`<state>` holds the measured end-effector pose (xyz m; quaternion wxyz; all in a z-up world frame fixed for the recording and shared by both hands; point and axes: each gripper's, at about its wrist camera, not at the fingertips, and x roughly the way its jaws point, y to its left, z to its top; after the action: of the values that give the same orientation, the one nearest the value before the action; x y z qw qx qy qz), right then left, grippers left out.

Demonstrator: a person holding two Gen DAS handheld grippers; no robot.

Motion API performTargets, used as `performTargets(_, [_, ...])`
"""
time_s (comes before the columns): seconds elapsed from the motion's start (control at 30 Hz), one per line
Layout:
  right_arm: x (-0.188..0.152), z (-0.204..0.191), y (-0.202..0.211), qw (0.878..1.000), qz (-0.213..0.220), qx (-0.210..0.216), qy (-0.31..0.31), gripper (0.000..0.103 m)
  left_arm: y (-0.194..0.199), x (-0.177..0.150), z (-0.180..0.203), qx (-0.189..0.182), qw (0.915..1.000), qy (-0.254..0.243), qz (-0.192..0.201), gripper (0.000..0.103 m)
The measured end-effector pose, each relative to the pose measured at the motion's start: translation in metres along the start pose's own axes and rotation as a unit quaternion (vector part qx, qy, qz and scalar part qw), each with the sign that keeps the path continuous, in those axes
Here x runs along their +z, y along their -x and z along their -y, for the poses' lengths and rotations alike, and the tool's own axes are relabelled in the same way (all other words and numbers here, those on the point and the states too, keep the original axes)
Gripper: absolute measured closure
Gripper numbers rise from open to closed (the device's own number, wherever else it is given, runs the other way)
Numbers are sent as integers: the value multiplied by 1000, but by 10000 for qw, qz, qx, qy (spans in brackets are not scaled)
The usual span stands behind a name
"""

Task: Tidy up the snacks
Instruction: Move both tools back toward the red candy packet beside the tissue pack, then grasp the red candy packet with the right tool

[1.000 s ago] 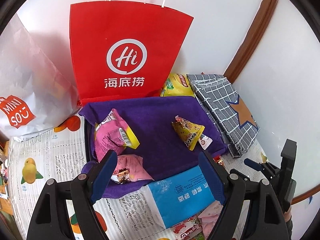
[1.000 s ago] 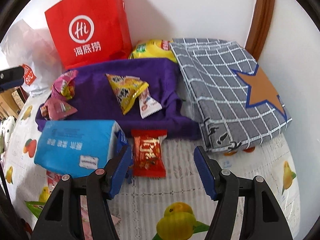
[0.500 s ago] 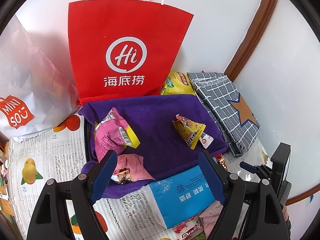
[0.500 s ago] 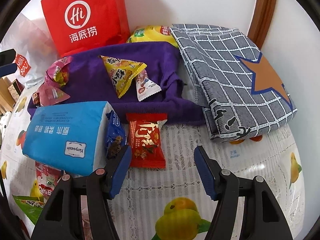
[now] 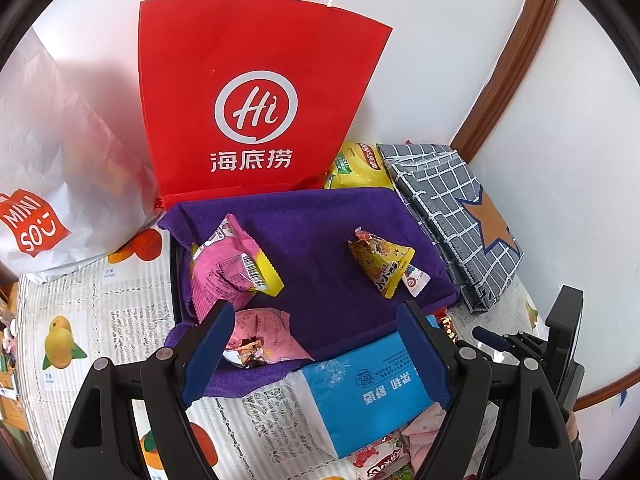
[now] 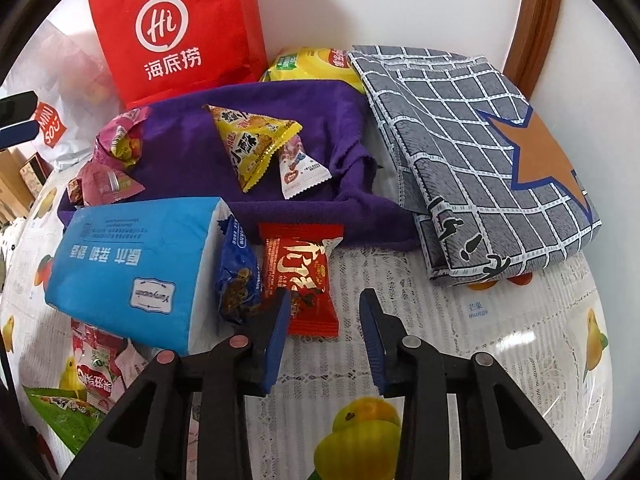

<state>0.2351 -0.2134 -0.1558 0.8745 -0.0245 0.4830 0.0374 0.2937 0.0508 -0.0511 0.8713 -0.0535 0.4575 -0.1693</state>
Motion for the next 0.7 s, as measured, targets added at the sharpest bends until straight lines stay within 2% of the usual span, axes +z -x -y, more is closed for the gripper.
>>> performTargets(0.27, [7, -1, -1, 9999, 125, -61, 44, 53, -2, -1, -4, 23, 10000, -5, -3, 21])
performTargets(0.43, [8, 0, -10, 10000, 81, 0, 32, 52, -5, -2, -5, 73, 10000, -32, -4, 21])
performTargets(0.47, [7, 0, -12, 9999, 90, 17, 41, 54, -6, -1, -5, 87, 10000, -34, -3, 21])
performTargets(0.53, [5, 0, -13, 9999, 85, 74, 61, 67, -7, -1, -6, 117, 9999, -14, -9, 21])
performTargets(0.57, [4, 0, -13, 9999, 49, 115, 65, 78, -8, -1, -7, 119, 9999, -9, -17, 21])
performTargets(0.6, [3, 0, -13, 9999, 45, 147, 66, 81, -9, -1, -7, 128, 9999, -2, -25, 21])
performTargets(0.7, [1, 2, -10, 9998, 102, 152, 71, 81, -10, 0, -11, 181, 9998, 12, -33, 21])
